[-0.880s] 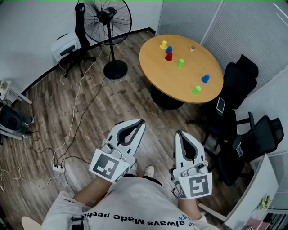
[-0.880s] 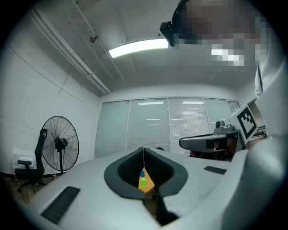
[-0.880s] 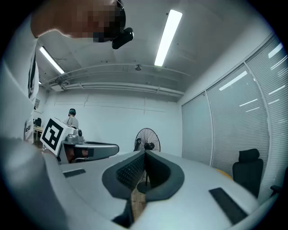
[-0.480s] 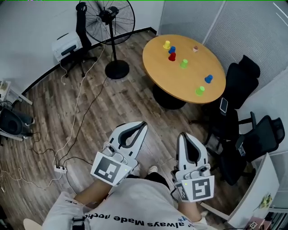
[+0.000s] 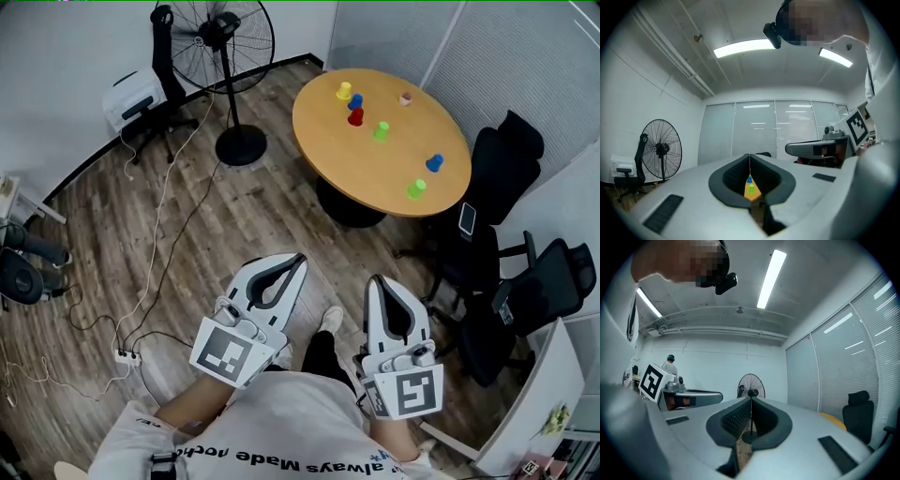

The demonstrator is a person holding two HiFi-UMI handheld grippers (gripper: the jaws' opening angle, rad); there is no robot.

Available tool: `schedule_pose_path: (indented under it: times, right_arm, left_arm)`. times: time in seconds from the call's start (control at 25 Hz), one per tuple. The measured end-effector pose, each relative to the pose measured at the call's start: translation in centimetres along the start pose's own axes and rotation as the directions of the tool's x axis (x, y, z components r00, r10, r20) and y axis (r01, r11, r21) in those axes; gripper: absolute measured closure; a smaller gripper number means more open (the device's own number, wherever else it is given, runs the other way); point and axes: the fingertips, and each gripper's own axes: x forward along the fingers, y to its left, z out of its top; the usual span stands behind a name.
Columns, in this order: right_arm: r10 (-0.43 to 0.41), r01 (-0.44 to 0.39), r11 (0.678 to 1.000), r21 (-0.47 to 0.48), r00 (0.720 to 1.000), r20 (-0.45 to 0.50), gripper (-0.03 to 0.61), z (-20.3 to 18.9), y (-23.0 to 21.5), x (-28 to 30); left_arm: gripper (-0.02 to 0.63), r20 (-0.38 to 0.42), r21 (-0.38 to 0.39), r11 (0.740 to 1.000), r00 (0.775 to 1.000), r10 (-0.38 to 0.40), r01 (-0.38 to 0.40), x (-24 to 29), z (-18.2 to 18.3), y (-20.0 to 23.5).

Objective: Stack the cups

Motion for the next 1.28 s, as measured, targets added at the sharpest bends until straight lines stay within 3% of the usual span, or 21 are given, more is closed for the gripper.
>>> schedule_pose_path:
  times: [0.24, 0.92, 1.28]
  right_arm:
    - [-0.004, 0.004, 1.000, 0.002, 1.000, 0.014, 0.551, -0.4, -4.9, 2.1]
    - [-0.018, 0.018, 1.000, -0.012, 0.999, 0.031, 0.551, 0.0, -24.6, 8.7]
    - [0.021, -0.021, 1.000, -0.018, 1.000, 0.020, 0.551, -0.7, -30.5, 10.9]
  left_arm:
    - [0.589, -0.006, 0.009, 1.000, 1.000, -0.012, 0.012, 5.7, -0.7, -0.2]
    - [0.589, -0.036, 0.051, 0.999, 0.999, 0.003, -0.001, 26.0, -1.6, -0.8]
    - [0.589, -0.036, 0.044, 0.998, 0.998, 0.042, -0.041, 31.9, -2.3, -1.3]
